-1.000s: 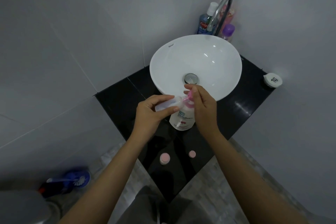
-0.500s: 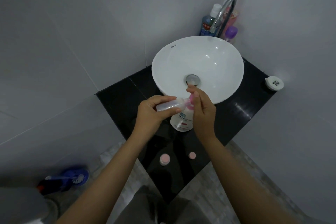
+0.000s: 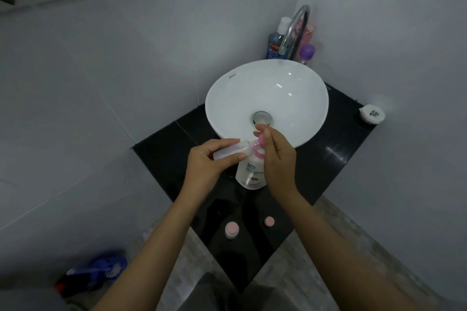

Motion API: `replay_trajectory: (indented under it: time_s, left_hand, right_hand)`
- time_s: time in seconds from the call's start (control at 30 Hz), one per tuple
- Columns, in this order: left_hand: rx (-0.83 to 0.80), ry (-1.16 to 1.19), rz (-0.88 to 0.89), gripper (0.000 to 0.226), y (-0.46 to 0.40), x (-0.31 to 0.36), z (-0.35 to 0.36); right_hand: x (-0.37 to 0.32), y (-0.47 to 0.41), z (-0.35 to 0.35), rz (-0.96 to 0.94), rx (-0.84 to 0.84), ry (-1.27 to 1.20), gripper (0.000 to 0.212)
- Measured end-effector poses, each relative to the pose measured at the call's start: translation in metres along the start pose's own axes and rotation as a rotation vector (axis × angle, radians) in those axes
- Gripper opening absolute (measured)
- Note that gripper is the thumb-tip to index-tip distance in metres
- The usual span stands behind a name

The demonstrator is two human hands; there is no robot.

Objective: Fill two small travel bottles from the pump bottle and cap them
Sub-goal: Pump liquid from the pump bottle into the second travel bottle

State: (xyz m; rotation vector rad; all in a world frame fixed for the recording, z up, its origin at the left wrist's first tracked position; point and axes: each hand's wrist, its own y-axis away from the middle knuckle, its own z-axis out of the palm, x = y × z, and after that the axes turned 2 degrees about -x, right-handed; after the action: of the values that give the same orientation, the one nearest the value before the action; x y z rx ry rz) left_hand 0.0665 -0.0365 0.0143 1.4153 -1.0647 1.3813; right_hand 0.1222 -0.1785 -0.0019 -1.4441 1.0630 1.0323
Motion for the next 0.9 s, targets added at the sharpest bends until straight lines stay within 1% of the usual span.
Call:
replay_trajectory:
  time_s: [0.13,0.33,0.53,0.67,0.8,0.9]
  left_hand:
    - [-0.011,-0.001,0.0,0.033,-0.001,0.001,0.0]
    - [-0.003,-0.018,-0.015,0.033,0.0,-0.006,0.001]
    - [-0.011,0.003,0.007,0.033,-0.002,0.0,-0.001]
    - [-0.021,-0.016,0.016,0.032,-0.006,0.004,-0.002]
    - [-0.026,0.014,-0.001,0.031,-0.004,0.0,-0.003]
    - [-0.004,-0.004,-0.006,0.031,-0.002,-0.005,0.0]
  right_hand:
    - [0.003,-0.004,0.002,-0.036,0.014,-0.043,0.026]
    - [0.016,0.002,0.004,-0.023,0.011,-0.038,0.028]
    - [0.003,-0.002,-0.002,0.013,-0.018,0.011,0.026]
    - [-0.002,-0.001,0.002,0.016,0.027,0.004,0.023]
    - [0.003,-0.001,0.003,-0.072,0.04,-0.009,0.025]
    - [0.011,-0.004,0.003,-0.073,0.031,0.003,0.027]
